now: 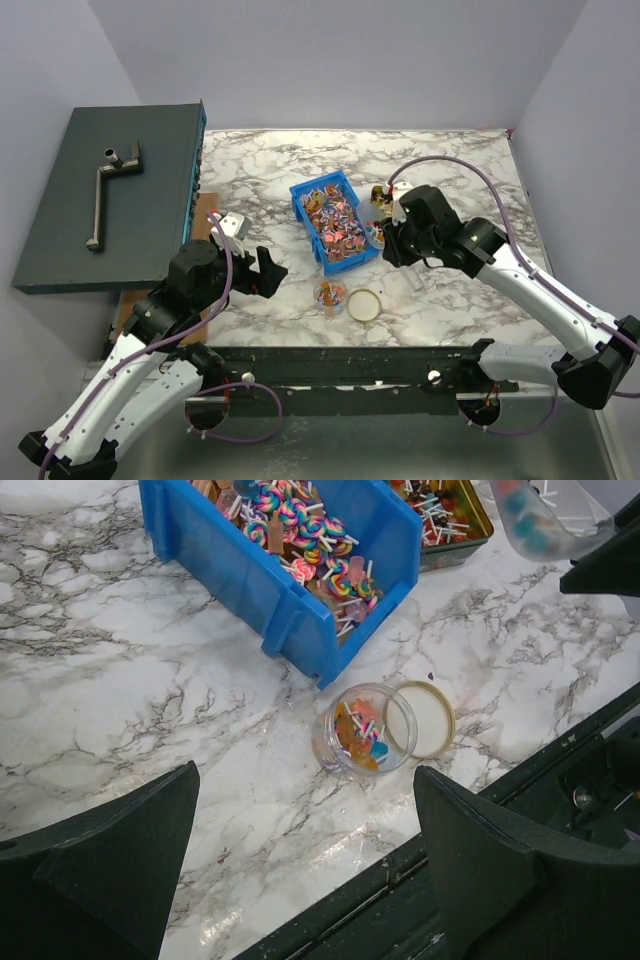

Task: Pack the candies
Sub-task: Place the fake candies in the packing bottle.

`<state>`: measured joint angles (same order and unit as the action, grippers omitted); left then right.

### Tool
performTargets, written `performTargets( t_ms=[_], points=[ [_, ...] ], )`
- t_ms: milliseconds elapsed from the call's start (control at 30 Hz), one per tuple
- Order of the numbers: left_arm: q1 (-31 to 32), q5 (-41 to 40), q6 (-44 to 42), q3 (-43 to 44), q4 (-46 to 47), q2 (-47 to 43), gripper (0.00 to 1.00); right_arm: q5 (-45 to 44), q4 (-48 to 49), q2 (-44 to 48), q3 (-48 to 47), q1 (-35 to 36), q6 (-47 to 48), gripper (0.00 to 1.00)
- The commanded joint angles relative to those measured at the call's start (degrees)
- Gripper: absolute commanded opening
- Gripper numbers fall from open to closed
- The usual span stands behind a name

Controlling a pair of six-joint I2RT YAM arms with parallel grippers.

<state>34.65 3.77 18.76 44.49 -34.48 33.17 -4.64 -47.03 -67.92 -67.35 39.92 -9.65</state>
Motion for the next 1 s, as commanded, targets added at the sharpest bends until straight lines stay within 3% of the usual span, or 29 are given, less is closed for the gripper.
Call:
performTargets(
  t_ms=[0, 433, 967],
  points=[
    [0.3, -1.3, -0.8, -0.2, -0.6, 0.0, 0.90, -1.7, -5.0, 0.5, -3.1, 4.9, -5.0, 0.01],
    [0.3, -1.4, -0.8, -0.1, -0.8, -0.6, 0.90, -4.1, -15.7, -7.2, -7.9, 20.0, -9.8, 0.01],
    [0.3, -0.7, -0.6, -0.1, -0.7, -3.0, 0.90, 1.6, -20.9, -15.1, -9.7, 24.4, -10.0, 0.01]
  ],
)
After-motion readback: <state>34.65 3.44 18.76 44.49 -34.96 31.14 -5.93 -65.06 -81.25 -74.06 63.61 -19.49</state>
